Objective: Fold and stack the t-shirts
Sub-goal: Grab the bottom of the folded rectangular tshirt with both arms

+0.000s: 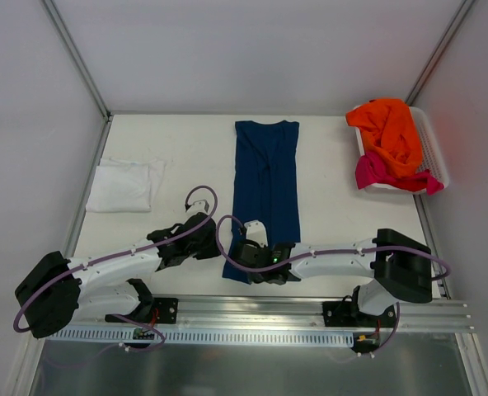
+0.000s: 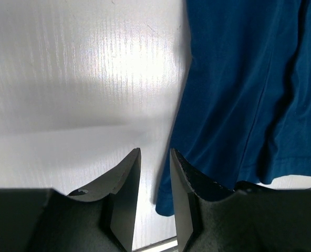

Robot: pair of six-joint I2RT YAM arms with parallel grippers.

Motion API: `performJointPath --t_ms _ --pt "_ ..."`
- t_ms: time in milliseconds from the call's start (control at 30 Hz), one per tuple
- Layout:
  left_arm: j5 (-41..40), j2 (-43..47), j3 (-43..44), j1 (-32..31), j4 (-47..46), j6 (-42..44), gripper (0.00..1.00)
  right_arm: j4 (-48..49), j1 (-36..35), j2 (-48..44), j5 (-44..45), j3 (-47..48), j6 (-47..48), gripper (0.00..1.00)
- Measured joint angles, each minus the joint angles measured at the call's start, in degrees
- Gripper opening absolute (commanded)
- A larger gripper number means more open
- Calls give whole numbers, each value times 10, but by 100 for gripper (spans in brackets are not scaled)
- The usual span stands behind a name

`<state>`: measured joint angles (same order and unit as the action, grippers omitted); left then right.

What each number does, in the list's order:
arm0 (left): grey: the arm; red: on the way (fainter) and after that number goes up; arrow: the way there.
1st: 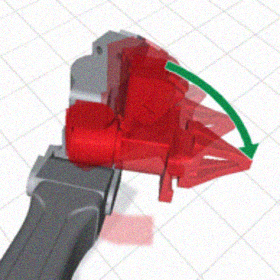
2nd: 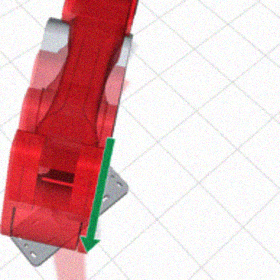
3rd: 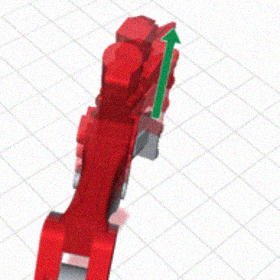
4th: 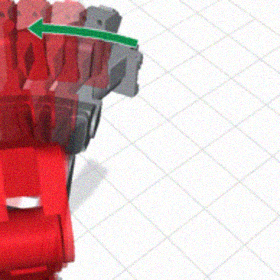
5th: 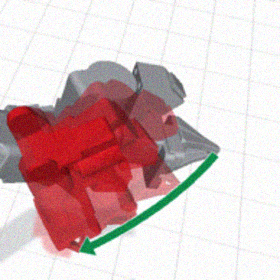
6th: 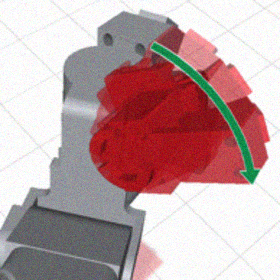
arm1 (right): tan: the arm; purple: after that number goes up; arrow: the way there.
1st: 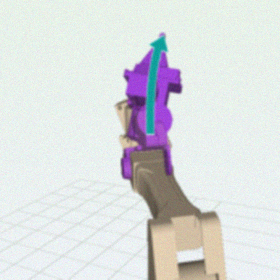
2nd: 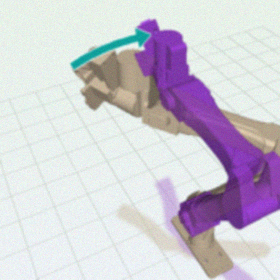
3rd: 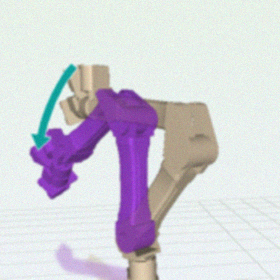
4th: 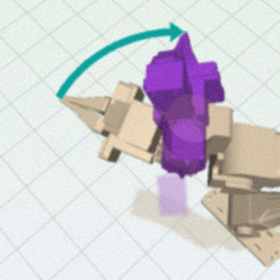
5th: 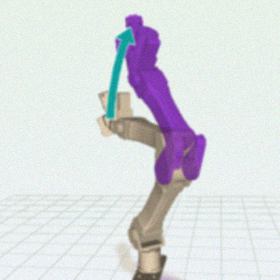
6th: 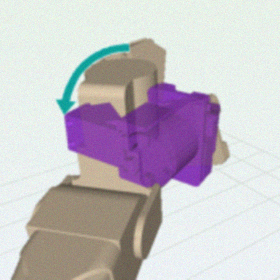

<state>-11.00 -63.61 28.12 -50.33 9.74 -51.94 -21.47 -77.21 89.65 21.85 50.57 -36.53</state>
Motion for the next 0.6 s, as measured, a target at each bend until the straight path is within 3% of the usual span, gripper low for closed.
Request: performJointPath --t_ms 33,67,133,600 --pt "0 0 0 0 0 0 29 -2 -1 -1 2 0 -1 11" --pt "0 0 0 0 0 0 29 -6 -2 -2 3 0 -4 28" --pt "0 0 0 0 0 -1 29 -12 -4 -8 6 0 -8 41" --pt "0 -11 -3 0 0 -2 29 -24 -22 -18 15 19 -9 45"
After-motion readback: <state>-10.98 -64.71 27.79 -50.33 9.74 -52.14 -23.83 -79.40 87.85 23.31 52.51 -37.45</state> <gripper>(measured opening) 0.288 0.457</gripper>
